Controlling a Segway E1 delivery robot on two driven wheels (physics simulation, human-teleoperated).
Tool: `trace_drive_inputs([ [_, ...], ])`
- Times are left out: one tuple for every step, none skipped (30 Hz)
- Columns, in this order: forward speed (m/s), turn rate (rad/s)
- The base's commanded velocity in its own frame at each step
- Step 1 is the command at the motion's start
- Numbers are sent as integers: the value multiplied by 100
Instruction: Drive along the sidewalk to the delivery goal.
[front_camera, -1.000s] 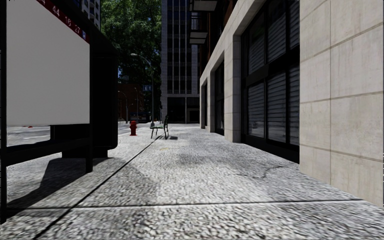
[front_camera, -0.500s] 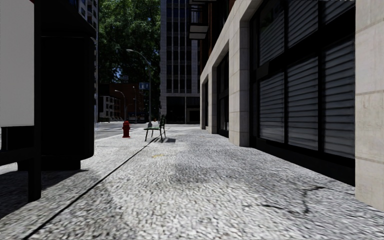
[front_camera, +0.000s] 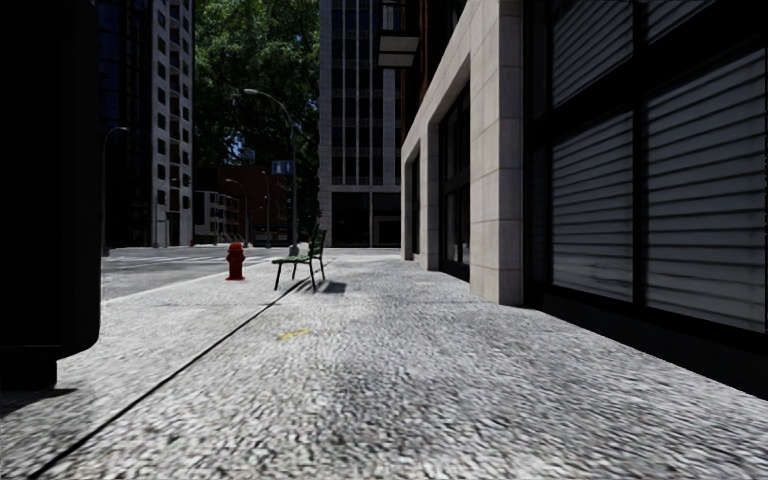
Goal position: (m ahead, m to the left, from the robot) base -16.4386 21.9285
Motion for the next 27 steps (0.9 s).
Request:
trace_drive_inputs([
  [200,0],
  [200,0],
  [200,0],
  [200,0],
  [200,0],
  [200,0],
  [200,0],
  [200,0],
  [200,0],
  [200,0],
  [200,0],
  [200,0],
  [200,0],
  [200,0],
  [200,0],
  [200,0],
  [200,0],
  [200,0],
  [200,0],
  [200,0],
  [200,0],
  [200,0],
  [200,0],
  [200,0],
  [200,0],
  [200,0],
  [200,0],
])
